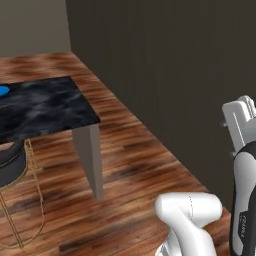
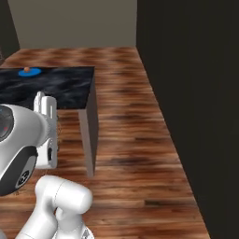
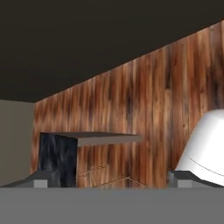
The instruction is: Transport the fish and onion to the fridge. Place the fish on the rack containing meat and place the onion on the rack containing the vegetable, ensuring meats and vegetables are on different racks.
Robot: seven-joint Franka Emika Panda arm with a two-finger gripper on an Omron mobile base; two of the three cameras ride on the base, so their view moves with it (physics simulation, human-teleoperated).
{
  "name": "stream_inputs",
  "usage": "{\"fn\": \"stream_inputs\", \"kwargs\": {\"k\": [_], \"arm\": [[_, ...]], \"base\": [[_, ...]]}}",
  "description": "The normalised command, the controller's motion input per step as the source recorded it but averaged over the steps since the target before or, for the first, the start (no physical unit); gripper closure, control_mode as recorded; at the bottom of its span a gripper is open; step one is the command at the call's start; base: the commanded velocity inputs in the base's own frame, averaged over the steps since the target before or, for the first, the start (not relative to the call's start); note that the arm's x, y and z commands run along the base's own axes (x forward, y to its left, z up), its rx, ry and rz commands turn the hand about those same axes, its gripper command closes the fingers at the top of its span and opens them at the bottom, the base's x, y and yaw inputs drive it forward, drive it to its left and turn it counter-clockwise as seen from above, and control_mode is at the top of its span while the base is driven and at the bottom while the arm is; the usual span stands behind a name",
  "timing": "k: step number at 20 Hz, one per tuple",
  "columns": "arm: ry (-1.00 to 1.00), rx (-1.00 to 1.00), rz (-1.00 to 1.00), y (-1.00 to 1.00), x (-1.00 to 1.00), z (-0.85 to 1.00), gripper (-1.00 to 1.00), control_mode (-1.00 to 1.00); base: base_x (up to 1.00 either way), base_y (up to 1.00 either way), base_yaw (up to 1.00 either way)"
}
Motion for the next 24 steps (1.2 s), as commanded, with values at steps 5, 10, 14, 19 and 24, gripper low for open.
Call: {"fn": "stream_inputs", "kwargs": {"k": [5, 10, 14, 19, 24], "arm": [[0.0, 0.0, 0.0, 0.0, 0.0, 0.0, -1.0, 1.0], [0.0, 0.0, 0.0, 0.0, 0.0, 0.0, -1.0, 1.0], [0.0, 0.0, 0.0, 0.0, 0.0, 0.0, -1.0, 1.0], [0.0, 0.0, 0.0, 0.0, 0.0, 0.0, -1.0, 1.0], [0.0, 0.0, 0.0, 0.0, 0.0, 0.0, -1.0, 1.0]], "base": [[0.92, -1.0, 0.34], [1.0, -0.91, 0.45], [1.0, -0.96, 0.43], [1.0, -1.0, 0.41], [1.0, -0.99, 0.42]]}}
